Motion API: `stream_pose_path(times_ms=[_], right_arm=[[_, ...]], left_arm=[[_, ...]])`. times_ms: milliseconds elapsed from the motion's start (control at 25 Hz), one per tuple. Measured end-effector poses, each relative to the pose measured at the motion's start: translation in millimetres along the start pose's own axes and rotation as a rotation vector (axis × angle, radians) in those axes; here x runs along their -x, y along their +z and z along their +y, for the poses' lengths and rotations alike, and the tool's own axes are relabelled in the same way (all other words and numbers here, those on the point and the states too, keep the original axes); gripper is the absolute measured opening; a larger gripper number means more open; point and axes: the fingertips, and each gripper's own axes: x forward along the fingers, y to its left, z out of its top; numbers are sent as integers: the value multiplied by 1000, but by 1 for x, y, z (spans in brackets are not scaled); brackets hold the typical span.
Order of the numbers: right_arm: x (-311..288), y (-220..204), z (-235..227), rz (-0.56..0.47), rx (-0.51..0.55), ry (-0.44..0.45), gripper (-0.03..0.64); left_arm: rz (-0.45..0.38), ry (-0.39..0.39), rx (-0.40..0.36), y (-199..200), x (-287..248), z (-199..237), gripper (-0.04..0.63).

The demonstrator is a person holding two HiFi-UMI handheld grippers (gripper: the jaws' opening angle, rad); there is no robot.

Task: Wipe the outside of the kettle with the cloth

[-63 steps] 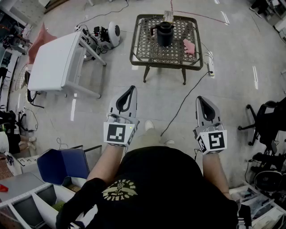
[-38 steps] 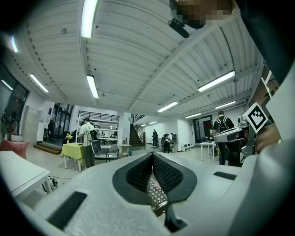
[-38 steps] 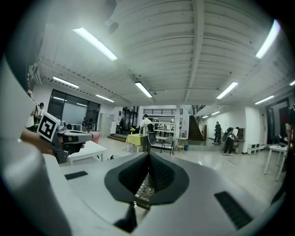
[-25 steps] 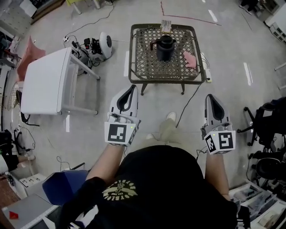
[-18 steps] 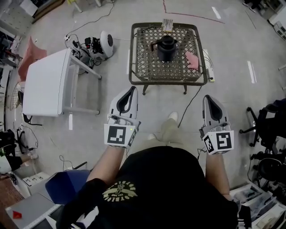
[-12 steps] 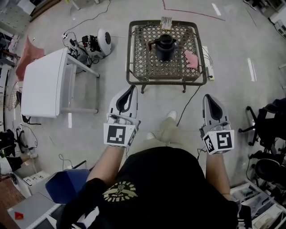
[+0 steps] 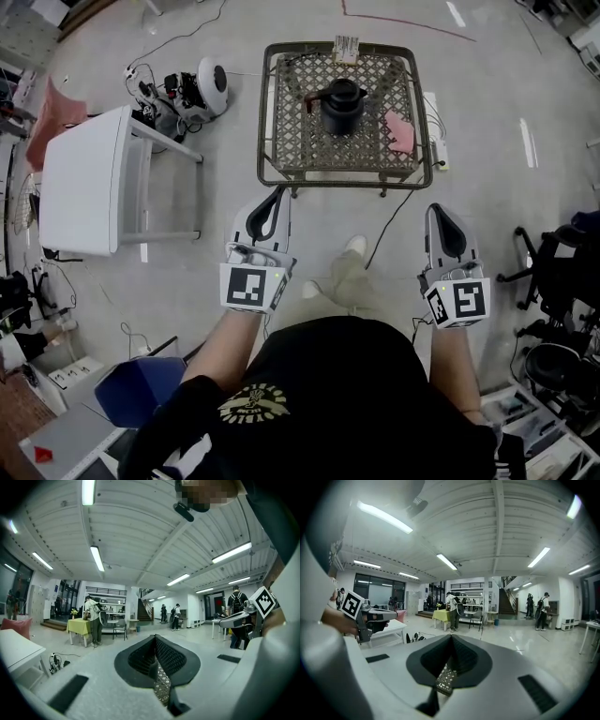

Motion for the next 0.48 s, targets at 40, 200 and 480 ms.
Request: stream_pose_path(times_ms=[40, 200, 480], right_arm=[[-5, 0, -4, 2, 3, 3, 11], [-26, 3, -20, 0, 1, 14, 11], [-57, 6, -49, -1, 1, 41, 11]], left_arm=[[5, -1, 1, -2, -6, 1, 8], [15, 2, -1, -3, -30, 3, 8], [23, 19, -14, 1, -70, 4, 8]])
